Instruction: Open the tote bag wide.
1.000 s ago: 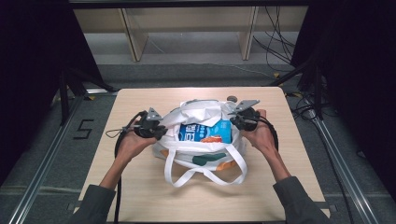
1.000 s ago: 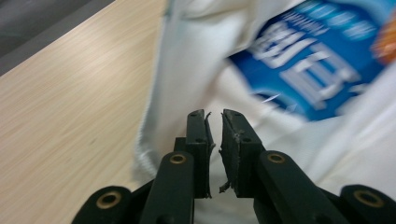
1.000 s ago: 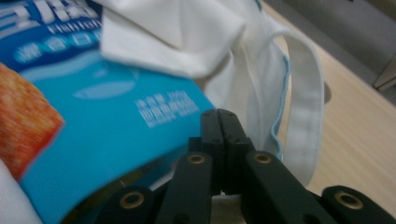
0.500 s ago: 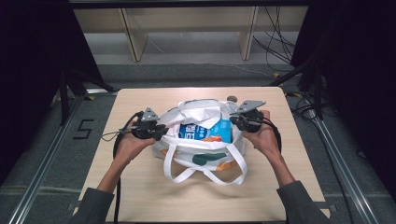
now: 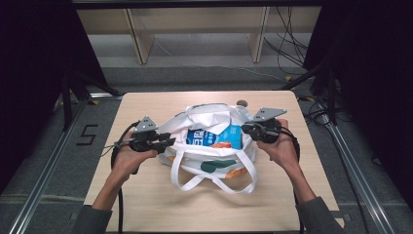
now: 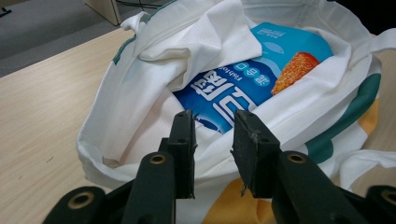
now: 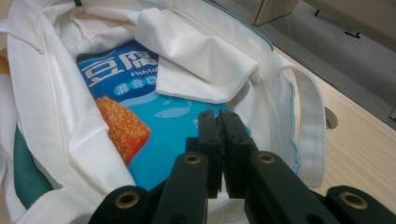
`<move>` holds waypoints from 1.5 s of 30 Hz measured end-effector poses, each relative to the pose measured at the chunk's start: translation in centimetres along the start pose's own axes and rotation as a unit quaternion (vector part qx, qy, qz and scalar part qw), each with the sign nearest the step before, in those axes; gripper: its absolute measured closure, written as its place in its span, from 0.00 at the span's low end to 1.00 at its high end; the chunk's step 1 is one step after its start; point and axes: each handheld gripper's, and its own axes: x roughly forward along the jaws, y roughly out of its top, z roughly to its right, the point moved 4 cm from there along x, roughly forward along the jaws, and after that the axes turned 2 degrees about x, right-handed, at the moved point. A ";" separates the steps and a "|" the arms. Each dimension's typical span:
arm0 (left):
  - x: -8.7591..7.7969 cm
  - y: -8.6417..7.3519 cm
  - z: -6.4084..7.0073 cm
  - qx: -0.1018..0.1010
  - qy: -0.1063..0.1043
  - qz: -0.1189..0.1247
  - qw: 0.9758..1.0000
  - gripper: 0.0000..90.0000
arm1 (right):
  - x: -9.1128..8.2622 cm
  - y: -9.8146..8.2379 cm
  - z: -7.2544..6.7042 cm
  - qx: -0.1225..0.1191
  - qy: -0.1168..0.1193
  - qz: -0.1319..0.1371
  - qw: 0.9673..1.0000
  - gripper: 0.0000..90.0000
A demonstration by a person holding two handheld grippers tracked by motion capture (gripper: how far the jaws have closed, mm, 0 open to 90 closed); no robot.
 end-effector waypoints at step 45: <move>-2.4 -1.9 2.3 -0.003 -0.016 0.006 1.000 0.39 | -2.9 -2.1 -0.7 0.056 -0.004 0.028 0.998 0.54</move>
